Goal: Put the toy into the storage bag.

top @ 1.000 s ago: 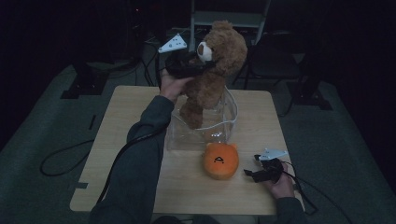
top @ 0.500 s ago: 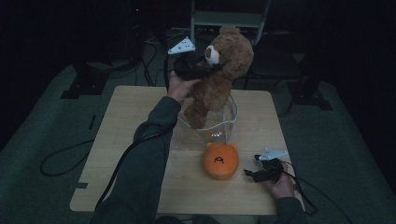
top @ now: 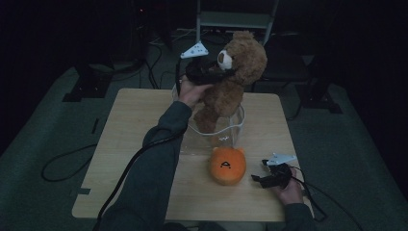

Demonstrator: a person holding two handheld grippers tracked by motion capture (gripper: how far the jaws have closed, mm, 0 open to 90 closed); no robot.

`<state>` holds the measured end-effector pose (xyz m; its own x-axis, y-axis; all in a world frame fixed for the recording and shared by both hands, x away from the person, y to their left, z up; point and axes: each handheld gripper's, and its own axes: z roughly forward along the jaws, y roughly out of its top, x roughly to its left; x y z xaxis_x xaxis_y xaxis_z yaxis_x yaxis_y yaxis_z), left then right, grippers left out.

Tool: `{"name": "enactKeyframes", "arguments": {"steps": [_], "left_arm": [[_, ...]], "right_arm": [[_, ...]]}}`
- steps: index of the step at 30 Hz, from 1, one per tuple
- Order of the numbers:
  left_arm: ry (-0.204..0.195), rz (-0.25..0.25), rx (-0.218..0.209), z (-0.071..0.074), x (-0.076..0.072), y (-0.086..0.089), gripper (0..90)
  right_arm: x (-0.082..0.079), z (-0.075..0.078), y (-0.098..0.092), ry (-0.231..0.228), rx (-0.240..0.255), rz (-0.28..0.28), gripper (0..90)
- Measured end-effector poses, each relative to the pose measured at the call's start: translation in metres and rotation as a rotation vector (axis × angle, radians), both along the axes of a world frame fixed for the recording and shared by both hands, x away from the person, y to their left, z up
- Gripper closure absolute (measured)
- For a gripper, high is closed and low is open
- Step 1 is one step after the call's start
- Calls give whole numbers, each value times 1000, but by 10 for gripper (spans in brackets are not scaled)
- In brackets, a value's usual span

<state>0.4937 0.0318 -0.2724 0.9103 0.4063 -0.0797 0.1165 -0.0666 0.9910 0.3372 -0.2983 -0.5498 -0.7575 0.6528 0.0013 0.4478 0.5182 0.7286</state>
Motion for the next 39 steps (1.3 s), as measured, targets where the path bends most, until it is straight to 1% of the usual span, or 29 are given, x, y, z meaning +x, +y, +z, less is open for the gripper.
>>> {"name": "enactKeyframes", "arguments": {"steps": [7, 15, 21, 25, 29, 34, 39], "left_arm": [[5, -14, 16, -5, 1, -7, 450], [28, -28, 35, -14, 4, -15, 450], [45, -27, 64, -22, 7, -19, 450], [57, -39, 68, -25, 8, -22, 449], [56, -50, 69, -25, 7, -24, 449], [63, -75, 49, -24, 6, -24, 449], [75, -74, 73, -30, 7, -27, 449]], "right_arm": [[0, 0, 0, 0, 0, -1, 146], [0, 0, 0, 0, 0, -1, 146], [0, 0, 0, 1, 0, 0, 146], [0, 0, 0, 1, 0, 0, 146], [0, 0, 0, 1, 1, 0, 146], [0, 0, 0, 0, 0, 1, 146], [0, 0, 0, 1, 1, 0, 146]]}}
